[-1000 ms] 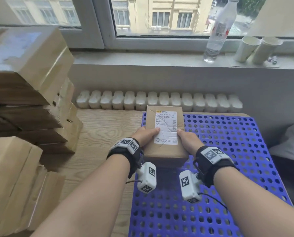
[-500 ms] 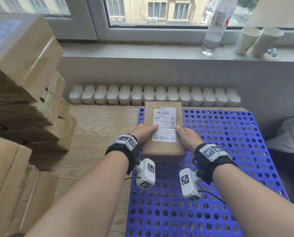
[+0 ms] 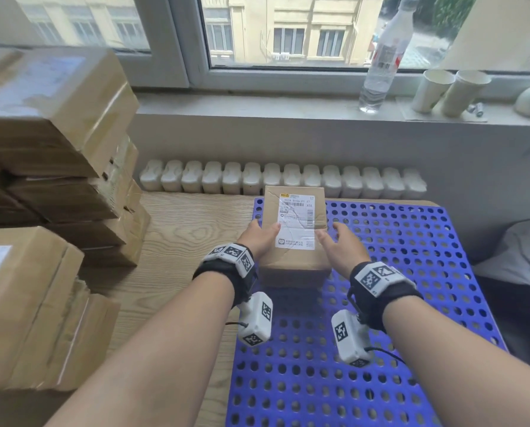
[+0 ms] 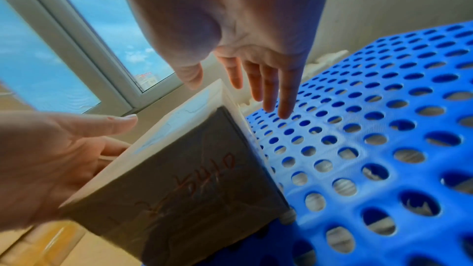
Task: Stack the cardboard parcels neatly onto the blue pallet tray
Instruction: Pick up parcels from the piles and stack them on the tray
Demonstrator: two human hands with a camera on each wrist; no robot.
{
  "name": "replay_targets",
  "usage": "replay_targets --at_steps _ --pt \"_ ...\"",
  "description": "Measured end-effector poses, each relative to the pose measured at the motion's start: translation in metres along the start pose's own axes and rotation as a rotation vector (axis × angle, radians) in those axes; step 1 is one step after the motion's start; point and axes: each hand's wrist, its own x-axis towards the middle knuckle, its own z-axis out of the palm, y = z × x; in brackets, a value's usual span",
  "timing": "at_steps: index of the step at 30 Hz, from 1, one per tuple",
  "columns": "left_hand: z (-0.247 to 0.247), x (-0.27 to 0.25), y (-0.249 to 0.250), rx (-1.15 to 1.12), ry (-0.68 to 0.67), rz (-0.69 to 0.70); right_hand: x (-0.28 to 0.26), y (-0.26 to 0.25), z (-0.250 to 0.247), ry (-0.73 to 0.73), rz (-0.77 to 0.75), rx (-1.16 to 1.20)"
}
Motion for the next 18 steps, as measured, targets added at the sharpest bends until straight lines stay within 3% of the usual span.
replay_targets --at_steps 2,9,13,18 --pt "0.001 0.003 -0.006 0.059 0.015 0.024 -0.009 0.000 -0.005 0.025 -0.055 -0.104" --pt "-0.005 -0.063 0.005 0.392 0.115 0.122 -0.054 0.000 -0.016 0.032 -0.215 -0.423" --pt "-0.006 -0.099 0.001 0.641 0.159 0.168 -0.083 -0.008 -0.017 0.030 -0.271 -0.550" --pt "-0.019 -0.139 0.003 0.784 0.221 0.187 -0.114 -0.026 -0.018 0.038 -0.340 -0.627"
